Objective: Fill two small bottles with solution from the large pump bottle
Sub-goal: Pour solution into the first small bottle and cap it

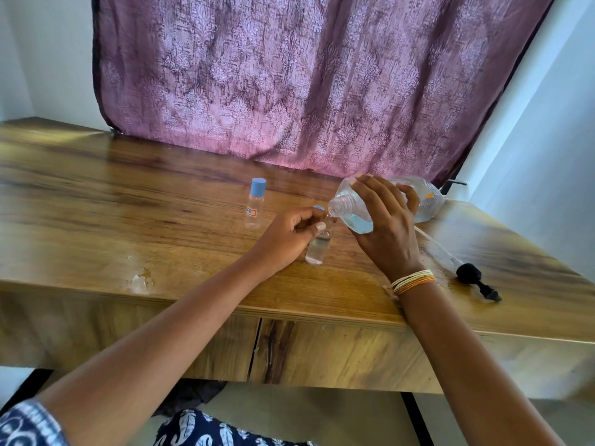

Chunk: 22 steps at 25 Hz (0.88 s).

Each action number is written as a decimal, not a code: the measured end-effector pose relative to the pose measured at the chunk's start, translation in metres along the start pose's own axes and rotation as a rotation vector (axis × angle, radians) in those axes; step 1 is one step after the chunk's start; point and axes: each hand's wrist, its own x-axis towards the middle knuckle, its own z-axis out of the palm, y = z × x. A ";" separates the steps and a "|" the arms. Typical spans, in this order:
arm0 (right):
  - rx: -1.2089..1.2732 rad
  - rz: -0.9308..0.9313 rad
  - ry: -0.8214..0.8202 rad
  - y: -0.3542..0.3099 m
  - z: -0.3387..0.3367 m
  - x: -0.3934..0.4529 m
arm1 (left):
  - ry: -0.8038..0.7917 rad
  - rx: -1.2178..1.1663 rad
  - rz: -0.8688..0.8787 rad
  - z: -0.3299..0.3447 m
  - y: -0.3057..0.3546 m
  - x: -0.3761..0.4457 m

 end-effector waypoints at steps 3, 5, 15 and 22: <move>0.008 -0.009 0.005 0.001 0.001 0.000 | -0.009 -0.026 -0.018 0.000 -0.001 0.000; 0.008 -0.015 0.002 0.002 0.002 -0.001 | -0.011 -0.021 -0.014 0.000 -0.002 0.000; 0.025 0.015 -0.012 0.000 0.001 -0.001 | -0.009 -0.050 -0.018 0.000 -0.002 0.000; 0.214 0.211 0.000 -0.014 0.002 0.001 | -0.010 0.002 -0.024 -0.003 -0.006 -0.002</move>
